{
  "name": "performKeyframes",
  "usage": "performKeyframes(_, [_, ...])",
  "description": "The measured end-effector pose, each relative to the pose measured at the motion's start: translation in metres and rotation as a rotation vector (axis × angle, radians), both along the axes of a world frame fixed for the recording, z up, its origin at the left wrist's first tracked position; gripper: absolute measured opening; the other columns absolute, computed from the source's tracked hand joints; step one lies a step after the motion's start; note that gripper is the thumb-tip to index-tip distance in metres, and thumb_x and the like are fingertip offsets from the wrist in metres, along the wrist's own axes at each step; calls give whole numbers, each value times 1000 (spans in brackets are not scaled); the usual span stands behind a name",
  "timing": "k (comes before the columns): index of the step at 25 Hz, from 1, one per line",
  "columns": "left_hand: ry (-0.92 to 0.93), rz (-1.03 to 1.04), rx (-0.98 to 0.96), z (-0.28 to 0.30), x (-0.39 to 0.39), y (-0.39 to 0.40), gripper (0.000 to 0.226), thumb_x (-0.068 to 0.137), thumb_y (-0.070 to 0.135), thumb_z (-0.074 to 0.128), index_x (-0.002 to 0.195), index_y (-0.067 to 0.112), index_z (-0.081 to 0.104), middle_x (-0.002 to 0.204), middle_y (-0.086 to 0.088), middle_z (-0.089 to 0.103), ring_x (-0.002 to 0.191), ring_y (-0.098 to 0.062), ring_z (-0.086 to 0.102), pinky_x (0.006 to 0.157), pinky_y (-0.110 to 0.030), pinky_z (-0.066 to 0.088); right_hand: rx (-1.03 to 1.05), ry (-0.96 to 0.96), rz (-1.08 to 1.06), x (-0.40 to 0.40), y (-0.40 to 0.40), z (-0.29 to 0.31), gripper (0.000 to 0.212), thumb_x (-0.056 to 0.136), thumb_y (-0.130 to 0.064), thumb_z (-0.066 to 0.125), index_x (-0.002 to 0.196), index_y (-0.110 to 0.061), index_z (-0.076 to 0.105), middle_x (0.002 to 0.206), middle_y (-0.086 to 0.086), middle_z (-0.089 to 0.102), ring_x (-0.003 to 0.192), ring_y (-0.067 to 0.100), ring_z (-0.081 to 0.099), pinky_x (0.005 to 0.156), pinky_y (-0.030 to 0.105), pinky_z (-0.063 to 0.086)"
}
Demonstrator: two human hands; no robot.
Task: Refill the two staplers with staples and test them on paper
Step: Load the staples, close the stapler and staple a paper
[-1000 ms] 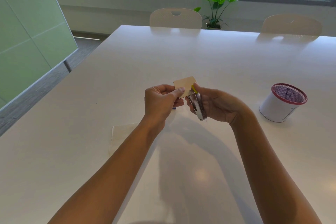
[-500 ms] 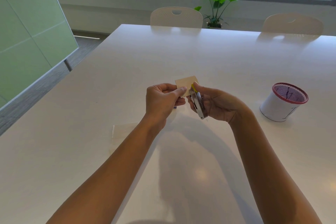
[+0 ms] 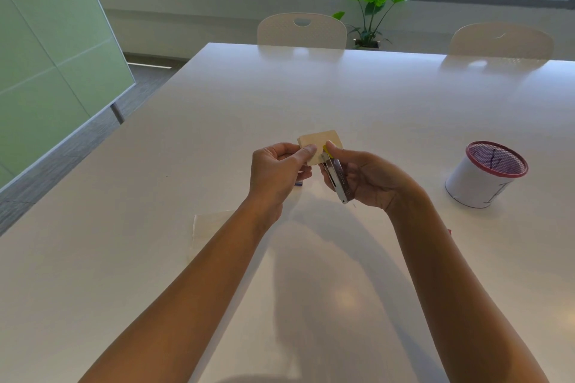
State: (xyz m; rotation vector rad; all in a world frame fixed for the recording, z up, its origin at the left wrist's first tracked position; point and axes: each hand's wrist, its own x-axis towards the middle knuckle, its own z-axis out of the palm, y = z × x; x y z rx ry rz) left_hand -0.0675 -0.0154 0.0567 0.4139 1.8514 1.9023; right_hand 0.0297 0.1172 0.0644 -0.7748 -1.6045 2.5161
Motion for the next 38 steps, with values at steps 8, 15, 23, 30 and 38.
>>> performKeyframes(8, [-85,-226,-2,1,9,3,38,80,48,78,100,16,75,95,-1,79,95,-15,73,84,-38,61,56,63,-13,-4,-8,-3,14,84,-25,67,87,-14,74,72,2,66,60,9,61,51,18,51])
performKeyframes(15, [-107,-181,122,-1,12,8,22,85,35,77,89,14,79,87,-5,78,82,-13,74,69,-27,60,69,90,-24,-8,-7,-3,14,87,-20,64,89,-10,75,80,5,69,72,14,68,100,42,49])
performKeyframes(23, [-109,-146,158,1,13,10,12,86,30,76,83,20,78,87,3,79,84,-11,76,62,-19,57,72,104,-51,-10,-10,-3,19,97,-15,58,105,-1,68,83,7,70,72,14,70,83,32,56])
performKeyframes(30, [-99,-121,157,0,13,9,9,86,29,76,86,20,77,89,4,79,84,-11,76,64,-18,57,66,77,-79,-11,-13,-2,30,95,-11,59,120,6,62,93,13,67,83,23,67,62,25,58])
performKeyframes(38, [-97,-175,121,1,11,4,22,84,42,75,90,21,78,93,3,79,91,-9,74,76,-33,61,96,87,-39,-8,-10,0,20,88,-26,67,97,-7,69,79,5,60,67,11,60,59,21,53])
